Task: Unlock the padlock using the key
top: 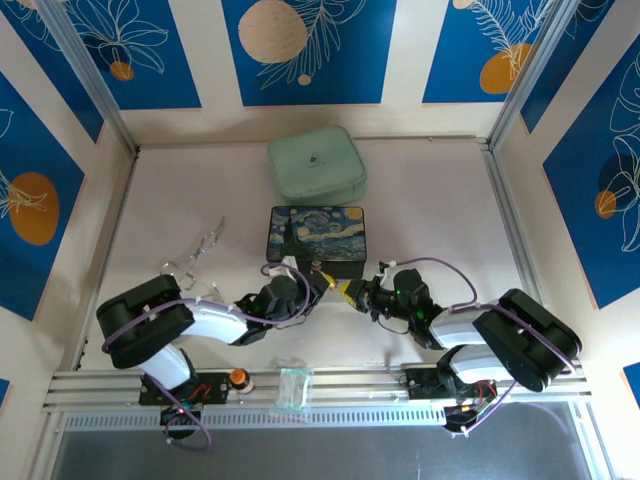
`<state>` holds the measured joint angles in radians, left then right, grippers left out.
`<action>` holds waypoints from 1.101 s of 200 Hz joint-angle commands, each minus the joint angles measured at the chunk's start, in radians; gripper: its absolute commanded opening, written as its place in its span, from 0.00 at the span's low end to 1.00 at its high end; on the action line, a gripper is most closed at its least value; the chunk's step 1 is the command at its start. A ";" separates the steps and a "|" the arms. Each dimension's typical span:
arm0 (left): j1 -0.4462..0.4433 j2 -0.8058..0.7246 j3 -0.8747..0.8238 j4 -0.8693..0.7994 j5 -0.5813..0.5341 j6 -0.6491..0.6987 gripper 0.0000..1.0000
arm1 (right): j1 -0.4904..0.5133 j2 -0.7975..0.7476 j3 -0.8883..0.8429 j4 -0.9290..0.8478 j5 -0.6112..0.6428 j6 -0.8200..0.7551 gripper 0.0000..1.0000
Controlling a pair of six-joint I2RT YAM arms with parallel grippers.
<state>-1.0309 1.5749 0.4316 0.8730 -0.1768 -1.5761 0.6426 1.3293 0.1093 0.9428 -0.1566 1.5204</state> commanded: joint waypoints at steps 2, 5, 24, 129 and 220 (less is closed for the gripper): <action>-0.008 0.020 -0.016 0.116 -0.019 -0.029 0.00 | 0.007 -0.036 0.001 0.004 0.015 -0.004 0.00; -0.009 0.021 -0.017 0.121 -0.019 -0.031 0.00 | 0.008 -0.037 0.003 -0.002 0.014 -0.005 0.00; -0.008 0.027 -0.019 0.134 -0.026 -0.042 0.00 | 0.010 -0.040 0.009 -0.014 0.014 -0.003 0.00; -0.014 0.091 -0.040 0.267 -0.044 -0.104 0.00 | 0.019 -0.280 -0.008 -0.222 0.083 -0.039 0.00; -0.017 0.074 -0.039 0.289 -0.030 -0.115 0.00 | 0.052 -0.234 -0.008 -0.144 0.109 -0.030 0.00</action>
<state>-1.0355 1.6688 0.3840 1.0630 -0.2028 -1.6806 0.6815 1.1160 0.0769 0.7628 -0.0818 1.5082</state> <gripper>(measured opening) 0.089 0.041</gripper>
